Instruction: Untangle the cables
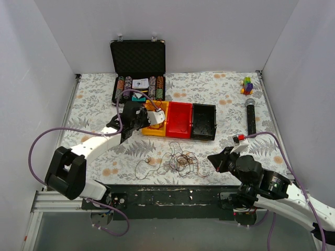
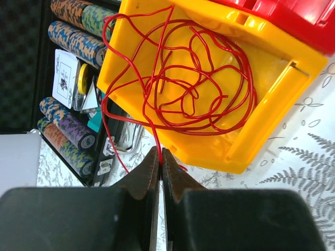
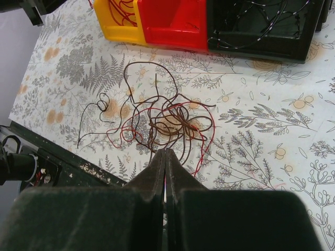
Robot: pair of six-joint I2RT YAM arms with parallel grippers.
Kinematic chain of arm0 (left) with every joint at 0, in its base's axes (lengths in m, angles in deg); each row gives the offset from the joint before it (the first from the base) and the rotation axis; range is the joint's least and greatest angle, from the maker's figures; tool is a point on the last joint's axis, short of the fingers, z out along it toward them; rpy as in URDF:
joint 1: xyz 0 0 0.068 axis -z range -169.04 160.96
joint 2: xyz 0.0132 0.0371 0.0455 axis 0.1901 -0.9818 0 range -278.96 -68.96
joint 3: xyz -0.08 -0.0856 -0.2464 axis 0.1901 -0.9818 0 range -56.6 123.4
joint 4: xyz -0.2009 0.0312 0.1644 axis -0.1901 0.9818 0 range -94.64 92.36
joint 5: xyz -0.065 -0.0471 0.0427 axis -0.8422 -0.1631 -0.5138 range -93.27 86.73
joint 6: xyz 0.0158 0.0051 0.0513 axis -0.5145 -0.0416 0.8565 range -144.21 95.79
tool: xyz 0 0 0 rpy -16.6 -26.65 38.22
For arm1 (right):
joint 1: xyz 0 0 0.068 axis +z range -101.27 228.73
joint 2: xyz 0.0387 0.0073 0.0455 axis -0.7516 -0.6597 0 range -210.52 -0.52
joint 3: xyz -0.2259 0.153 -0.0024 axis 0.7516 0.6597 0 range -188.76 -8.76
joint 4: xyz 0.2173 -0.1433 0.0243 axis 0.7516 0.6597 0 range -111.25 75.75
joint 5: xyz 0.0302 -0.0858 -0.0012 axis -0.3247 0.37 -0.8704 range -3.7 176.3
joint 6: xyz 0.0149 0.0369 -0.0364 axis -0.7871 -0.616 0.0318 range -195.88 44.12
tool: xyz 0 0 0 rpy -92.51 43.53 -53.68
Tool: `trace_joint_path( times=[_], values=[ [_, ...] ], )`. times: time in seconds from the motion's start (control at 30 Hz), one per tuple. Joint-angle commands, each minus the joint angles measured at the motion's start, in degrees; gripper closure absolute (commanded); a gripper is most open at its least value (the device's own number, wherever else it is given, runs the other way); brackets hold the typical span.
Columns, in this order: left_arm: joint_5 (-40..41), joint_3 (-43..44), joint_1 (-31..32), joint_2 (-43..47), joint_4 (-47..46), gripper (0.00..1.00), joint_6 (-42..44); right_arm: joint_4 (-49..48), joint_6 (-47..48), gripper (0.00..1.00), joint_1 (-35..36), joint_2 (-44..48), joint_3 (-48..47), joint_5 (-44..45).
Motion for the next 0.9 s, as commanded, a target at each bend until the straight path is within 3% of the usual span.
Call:
trace_joint_path(
  times=[0.0, 0.33, 0.67, 0.7, 0.8, 0.87],
  values=[
    [1.4, 5.5, -0.2, -2.3, -0.3, 1.0, 6.5, -0.7, -0.4, 0.99, 0.3, 0.6, -1.6, 1.6],
    [-8.6, 12.8, 2.7, -9.3, -1.1, 1.0, 7.0, 0.2, -0.7, 0.99, 0.2, 1.1, -1.5, 2.9],
    [-5.6, 12.2, 3.2, -17.5, -1.6, 1.0, 1.3, 2.8, -0.7, 0.99, 0.1, 3.3, -2.2, 4.7],
    [-5.7, 12.9, 3.2, -18.0, -1.4, 0.95, 0.3, 2.5, -0.7, 0.99, 0.2, 3.0, -2.2, 4.7],
    [-5.8, 15.9, 3.2, -18.9, 0.7, 0.57, -3.8, 2.0, -0.6, 0.99, 0.1, 2.3, -2.1, 4.6],
    [-6.8, 17.0, 3.2, -18.0, 1.4, 0.43, -6.0, 1.9, -0.5, 0.99, 0.2, 1.9, -2.1, 4.4]
  ],
)
